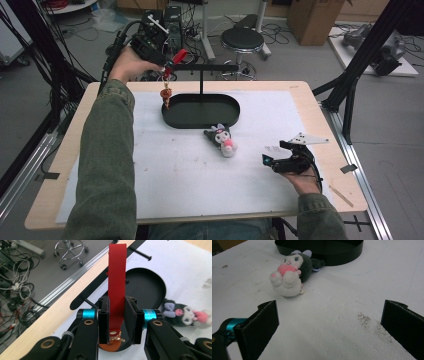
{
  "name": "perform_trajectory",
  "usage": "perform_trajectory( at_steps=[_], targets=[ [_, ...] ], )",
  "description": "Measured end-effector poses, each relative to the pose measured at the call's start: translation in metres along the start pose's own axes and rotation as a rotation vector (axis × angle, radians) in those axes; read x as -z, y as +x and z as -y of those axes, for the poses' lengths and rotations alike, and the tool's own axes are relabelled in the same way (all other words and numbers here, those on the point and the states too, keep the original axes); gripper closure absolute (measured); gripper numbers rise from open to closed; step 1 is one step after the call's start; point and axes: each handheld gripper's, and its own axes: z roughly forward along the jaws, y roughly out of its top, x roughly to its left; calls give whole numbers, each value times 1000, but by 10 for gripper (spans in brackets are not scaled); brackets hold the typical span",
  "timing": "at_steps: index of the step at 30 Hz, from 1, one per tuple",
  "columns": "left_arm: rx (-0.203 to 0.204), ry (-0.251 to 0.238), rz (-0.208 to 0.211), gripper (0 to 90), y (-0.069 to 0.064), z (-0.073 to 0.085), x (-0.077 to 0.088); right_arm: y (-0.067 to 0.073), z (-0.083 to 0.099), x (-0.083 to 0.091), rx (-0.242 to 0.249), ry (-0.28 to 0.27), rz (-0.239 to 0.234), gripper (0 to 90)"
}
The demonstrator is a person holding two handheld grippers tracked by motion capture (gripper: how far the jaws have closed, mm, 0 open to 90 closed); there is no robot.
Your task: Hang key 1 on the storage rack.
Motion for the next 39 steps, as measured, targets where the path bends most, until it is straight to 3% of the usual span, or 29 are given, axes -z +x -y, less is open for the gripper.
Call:
perform_trajectory(
  at_steps=[6, 9, 11, 12, 15, 16, 22, 28, 35, 36, 37, 38, 39],
  targets=[
    [12, -29, -6, 745, 4, -4, -4, -2, 2, 3, -9, -1, 13, 6],
    [13, -83, 1, 745, 7, -5, -5, -4, 2, 3, -17, -8, 25, 6],
    [13, -91, -1, 746, 7, -6, -5, -7, 2, 2, -30, -5, 35, 6],
    [17, -102, -23, 746, 7, -7, -7, -8, 2, 2, -36, -1, 41, 6],
    [29, -102, -19, 745, 8, -7, -10, -9, 2, 2, -35, -2, 43, 6],
    [66, -89, -14, 745, 10, -8, -13, -8, 2, 3, -34, -3, 41, 6],
    [119, -93, -65, 746, 13, -12, -21, -8, 2, 2, -24, 0, 33, 6],
    [137, -102, -85, 746, 13, -15, -28, -9, 2, 1, -26, -2, 32, 6],
    [281, -151, -176, 740, 14, -15, -34, -10, 0, -1, -15, 3, 18, 6],
    [311, -180, -169, 716, 16, -15, -32, -10, -1, -1, -12, 2, 18, 6],
    [311, -180, -169, 620, 16, -15, -32, -10, -1, -1, -12, 2, 18, 6],
    [357, -227, -132, 620, 18, -13, -29, -11, -1, -1, -11, 1, 17, 6],
    [380, -245, -101, 508, 20, -12, -28, -10, -1, -1, -12, 1, 15, 6]
  ],
)
